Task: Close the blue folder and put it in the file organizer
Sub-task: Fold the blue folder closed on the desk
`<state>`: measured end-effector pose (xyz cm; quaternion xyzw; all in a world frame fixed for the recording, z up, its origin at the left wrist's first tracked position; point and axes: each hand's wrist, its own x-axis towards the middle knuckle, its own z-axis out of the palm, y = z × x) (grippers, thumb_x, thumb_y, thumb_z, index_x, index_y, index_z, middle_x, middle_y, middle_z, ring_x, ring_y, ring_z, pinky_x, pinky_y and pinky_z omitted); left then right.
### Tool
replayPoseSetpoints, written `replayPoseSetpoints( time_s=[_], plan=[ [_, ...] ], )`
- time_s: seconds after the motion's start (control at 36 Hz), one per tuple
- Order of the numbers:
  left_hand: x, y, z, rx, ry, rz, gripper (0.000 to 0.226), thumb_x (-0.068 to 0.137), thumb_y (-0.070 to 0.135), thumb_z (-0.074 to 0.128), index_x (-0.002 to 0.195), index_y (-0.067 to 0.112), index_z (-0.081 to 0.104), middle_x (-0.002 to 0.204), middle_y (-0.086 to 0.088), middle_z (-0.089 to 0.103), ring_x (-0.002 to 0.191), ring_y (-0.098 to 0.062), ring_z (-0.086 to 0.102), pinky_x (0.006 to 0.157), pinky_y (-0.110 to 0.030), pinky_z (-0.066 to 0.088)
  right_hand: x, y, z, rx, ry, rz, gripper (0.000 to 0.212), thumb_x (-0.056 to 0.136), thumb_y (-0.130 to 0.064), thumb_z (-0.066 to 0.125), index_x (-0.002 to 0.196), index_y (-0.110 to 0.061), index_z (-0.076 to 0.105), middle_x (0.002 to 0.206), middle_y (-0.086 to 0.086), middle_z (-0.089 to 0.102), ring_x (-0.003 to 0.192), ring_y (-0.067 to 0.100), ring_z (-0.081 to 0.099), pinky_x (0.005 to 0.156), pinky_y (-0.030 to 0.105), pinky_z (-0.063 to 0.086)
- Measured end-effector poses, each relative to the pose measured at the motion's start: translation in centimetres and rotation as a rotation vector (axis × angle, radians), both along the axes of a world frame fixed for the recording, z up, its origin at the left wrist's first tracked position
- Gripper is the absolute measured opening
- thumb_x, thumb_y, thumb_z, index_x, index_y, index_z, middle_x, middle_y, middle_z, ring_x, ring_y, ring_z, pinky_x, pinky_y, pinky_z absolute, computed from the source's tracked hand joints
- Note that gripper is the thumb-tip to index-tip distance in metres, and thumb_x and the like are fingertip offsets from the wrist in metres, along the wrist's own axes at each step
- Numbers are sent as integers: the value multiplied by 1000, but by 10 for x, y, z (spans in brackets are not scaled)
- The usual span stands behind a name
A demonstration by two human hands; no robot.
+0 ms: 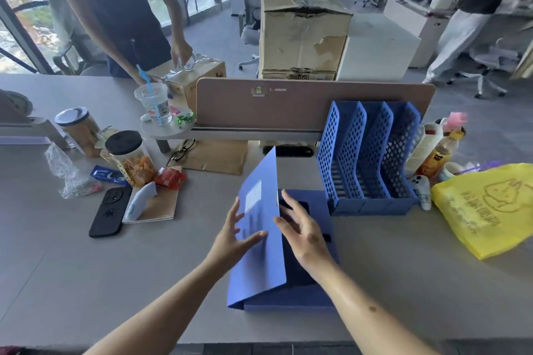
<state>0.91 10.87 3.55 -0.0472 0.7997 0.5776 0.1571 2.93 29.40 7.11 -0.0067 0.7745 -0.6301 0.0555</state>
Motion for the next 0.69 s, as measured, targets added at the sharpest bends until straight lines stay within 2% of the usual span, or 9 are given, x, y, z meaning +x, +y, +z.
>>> replayPoseSetpoints(
  time_s=[0.08,0.14,0.22,0.33,0.36,0.47,0.53,0.61,0.69],
  plan=[
    [-2,9,-8,10,-29,17,111,69,46,83,153,37,12,155,5,33,142,-18,35,111,-33,32,1,10,-5,22,-23,-8,59,94,-21,62,149,-31,41,148,-20,48,132,-15,43,109,14,37],
    [-4,12,-15,-12,-57,12,119,60,56,85,154,35,14,159,6,28,145,-17,28,113,-34,29,1,20,-10,21,-45,-25,58,94,-8,58,147,-27,44,147,-17,49,127,-20,44,105,7,38],
    [-8,16,-30,-113,-107,20,135,40,78,79,153,40,16,159,7,25,146,-22,26,117,-45,27,2,37,-20,33,-69,-80,60,93,3,53,145,-28,47,144,-20,51,129,-14,47,108,13,41],
    [-14,18,-49,-221,-193,73,152,26,88,72,154,34,13,162,6,20,148,-30,21,118,-51,23,3,60,-37,46,-125,-160,61,93,8,51,147,-19,42,127,-35,49,110,-32,48,90,-4,39],
    [-16,18,-54,-245,-211,81,156,23,90,70,155,33,10,163,5,17,148,-30,19,119,-51,21,4,66,-41,51,-143,-181,61,93,7,51,148,-18,41,123,-37,49,110,-31,48,87,-5,38],
    [-22,29,-68,-257,-272,86,159,21,87,72,155,29,8,164,2,16,148,-33,19,118,-51,22,8,87,-55,59,-200,-213,57,94,2,52,146,-19,45,133,-25,52,138,4,44,94,0,41],
    [-22,37,-69,-241,-269,75,153,23,81,74,153,29,13,159,2,26,144,-32,28,116,-49,28,10,94,-60,64,-230,-223,55,93,-2,53,144,-22,48,135,-19,55,138,6,45,95,3,43],
    [-23,49,-72,-174,-276,101,145,35,66,87,152,30,11,154,0,27,139,-32,35,110,-49,36,11,101,-65,59,-255,-232,57,87,-11,58,141,-26,52,140,-13,58,137,7,48,112,27,41],
    [-23,57,-78,-188,-277,109,141,46,59,90,153,33,3,153,-2,23,138,-34,35,110,-51,36,12,108,-72,98,-319,-261,56,90,-7,61,139,-31,52,144,-10,54,138,9,46,114,26,34]
  ],
)
